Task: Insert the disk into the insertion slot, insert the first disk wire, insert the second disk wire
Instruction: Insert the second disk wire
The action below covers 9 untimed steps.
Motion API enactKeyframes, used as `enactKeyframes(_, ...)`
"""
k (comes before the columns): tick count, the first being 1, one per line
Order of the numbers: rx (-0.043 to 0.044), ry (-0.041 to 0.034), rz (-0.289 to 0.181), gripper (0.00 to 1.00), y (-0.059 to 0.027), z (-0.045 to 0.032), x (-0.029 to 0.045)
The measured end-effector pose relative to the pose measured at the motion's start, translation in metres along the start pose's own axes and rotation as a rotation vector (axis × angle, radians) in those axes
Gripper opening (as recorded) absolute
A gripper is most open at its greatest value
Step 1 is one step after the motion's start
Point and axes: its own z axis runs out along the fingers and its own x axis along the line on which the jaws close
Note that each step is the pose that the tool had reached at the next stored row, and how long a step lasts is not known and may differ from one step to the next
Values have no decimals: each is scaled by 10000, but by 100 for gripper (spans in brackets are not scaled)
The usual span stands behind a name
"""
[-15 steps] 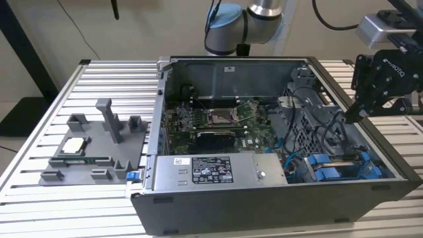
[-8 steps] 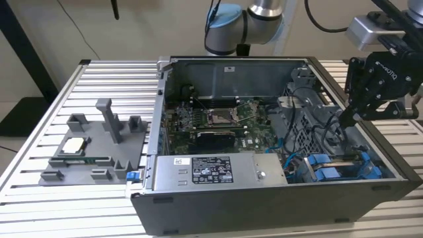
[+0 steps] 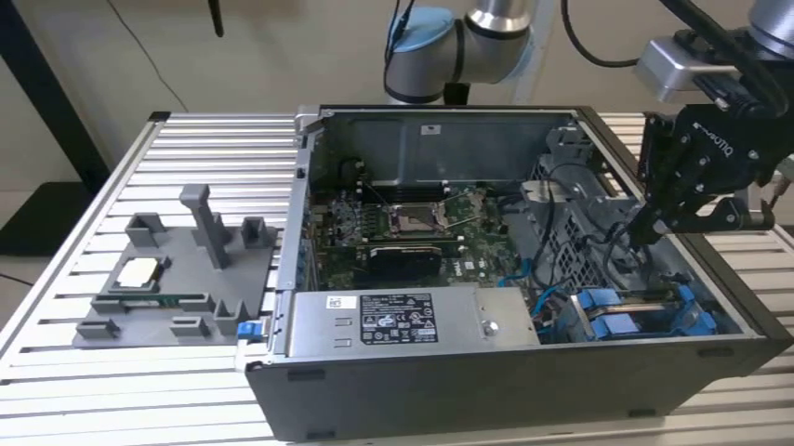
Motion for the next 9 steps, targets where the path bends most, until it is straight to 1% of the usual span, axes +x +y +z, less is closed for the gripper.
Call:
enactKeyframes(4,0,5,-45,16,46,21,13)
enactKeyframes(6,52,4,-83,16,62,33,21)
enactKeyframes(7,106,5,-106,16,69,37,24)
enactKeyframes(8,141,4,-120,16,71,38,25)
enactKeyframes(9,141,5,-120,16,71,38,25)
